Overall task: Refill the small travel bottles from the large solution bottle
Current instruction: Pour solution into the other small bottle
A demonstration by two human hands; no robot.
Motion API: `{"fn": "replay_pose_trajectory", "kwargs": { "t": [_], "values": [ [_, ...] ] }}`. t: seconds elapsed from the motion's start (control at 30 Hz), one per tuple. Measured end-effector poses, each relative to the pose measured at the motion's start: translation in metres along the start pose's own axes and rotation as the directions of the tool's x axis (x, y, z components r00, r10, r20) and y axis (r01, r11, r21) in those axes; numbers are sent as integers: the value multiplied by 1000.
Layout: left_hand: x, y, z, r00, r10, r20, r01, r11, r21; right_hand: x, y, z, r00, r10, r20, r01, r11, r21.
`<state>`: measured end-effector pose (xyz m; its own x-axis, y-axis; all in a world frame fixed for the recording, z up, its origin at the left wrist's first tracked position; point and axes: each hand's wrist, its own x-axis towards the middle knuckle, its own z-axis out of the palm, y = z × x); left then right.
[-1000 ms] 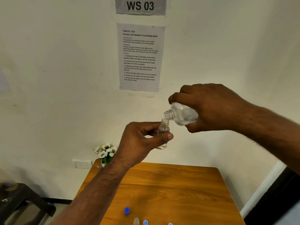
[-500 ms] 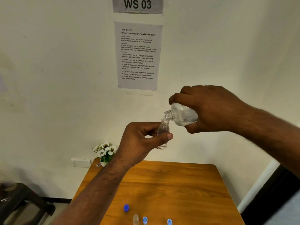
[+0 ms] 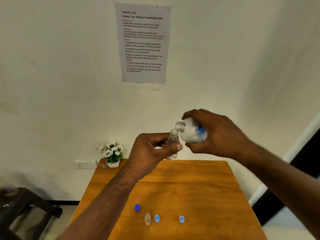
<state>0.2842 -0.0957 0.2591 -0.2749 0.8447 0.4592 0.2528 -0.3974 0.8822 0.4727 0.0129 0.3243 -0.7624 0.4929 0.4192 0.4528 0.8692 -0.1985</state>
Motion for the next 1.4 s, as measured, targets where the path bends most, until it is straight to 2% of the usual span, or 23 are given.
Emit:
{"fn": "replay_pose_trajectory", "kwargs": {
  "t": [0.1, 0.2, 0.4, 0.63, 0.8, 0.93, 1.17, 1.4],
  "values": [
    [-8, -16, 2, 999, -32, 33, 32, 999, -5, -14, 5, 29, 995, 94, -18, -89, 979, 182],
    [-21, -38, 7, 994, -101, 41, 103, 994, -31, -28, 15, 62, 975, 221, 22, -215, 915, 341],
    [-56, -107, 24, 971, -237, -26, 237, 972, -1, -64, 38, 120, 942, 333, 39, -305, 805, 509],
    [-109, -188, 57, 877, -468, -108, 478, 873, 101, -108, 63, 172, 895, 427, 128, -421, 713, 561],
    [-136, -236, 84, 826, -539, -163, 563, 790, 243, -135, 79, 207, 880, 421, 221, -464, 661, 589],
    [-151, -274, 99, 760, -624, -183, 643, 680, 352, -152, 90, 229, 866, 422, 268, -493, 631, 599],
    [-168, -309, 115, 724, -660, -202, 664, 586, 464, -166, 103, 253, 835, 441, 330, -547, 601, 583],
    [-176, -321, 118, 723, -659, -209, 652, 550, 521, -176, 101, 268, 824, 461, 330, -564, 605, 562]
  ]
}}
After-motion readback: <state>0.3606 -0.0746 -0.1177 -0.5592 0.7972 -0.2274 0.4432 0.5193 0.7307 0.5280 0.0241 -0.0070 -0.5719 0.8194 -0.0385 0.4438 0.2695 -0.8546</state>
